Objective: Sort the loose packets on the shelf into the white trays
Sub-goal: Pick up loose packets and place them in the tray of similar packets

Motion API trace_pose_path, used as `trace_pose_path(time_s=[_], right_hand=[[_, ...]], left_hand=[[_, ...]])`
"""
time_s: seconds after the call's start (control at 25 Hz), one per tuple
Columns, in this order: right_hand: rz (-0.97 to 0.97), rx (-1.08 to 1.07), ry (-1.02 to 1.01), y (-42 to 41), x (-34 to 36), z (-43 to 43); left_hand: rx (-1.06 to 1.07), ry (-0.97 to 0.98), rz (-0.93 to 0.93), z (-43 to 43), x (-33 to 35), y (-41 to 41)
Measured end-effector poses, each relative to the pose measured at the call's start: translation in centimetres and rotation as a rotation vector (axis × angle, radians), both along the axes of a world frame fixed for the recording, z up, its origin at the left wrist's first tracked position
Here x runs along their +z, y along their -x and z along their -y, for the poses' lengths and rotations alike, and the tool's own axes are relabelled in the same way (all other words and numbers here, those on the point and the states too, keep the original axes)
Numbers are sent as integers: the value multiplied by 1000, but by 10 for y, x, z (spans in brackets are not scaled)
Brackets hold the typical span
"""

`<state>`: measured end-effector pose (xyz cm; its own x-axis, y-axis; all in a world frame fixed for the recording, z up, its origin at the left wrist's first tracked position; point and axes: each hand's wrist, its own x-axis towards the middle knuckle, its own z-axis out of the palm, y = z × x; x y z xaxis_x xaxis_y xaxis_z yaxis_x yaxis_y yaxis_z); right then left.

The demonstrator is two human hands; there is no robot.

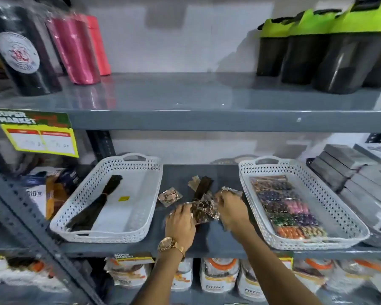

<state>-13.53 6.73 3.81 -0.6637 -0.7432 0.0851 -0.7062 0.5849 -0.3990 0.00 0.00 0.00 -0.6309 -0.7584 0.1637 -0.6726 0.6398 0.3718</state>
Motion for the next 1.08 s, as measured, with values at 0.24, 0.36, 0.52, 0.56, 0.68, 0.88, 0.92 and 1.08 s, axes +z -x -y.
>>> trace_pose_path(time_s=[0.24,0.36,0.52,0.56,0.68,0.88,0.92,1.08], right_hand=[[221,-52,-161,22,-2,38],[155,-57,-225,14,-15,38],[271,-85,-85,20,-15,36],[315,-94,-74,25,-8,36],[251,-153,-76,48,19,30],[-113,-238,-39,80,42,24],[-133,-221,-106,82,39,27],[-274,-119,-384,85,21,33]], left_hand=[[-26,-133,11,34,-4,18],[-21,-101,-9,42,-3,24],[-46,-95,-138,46,2,27],[-62,-151,-235,47,5,29],[-44,-281,-523,50,17,41],[-114,-564,-448,44,30,105],[-119,-616,-410,40,29,117],[-176,-379,-218,30,20,125]])
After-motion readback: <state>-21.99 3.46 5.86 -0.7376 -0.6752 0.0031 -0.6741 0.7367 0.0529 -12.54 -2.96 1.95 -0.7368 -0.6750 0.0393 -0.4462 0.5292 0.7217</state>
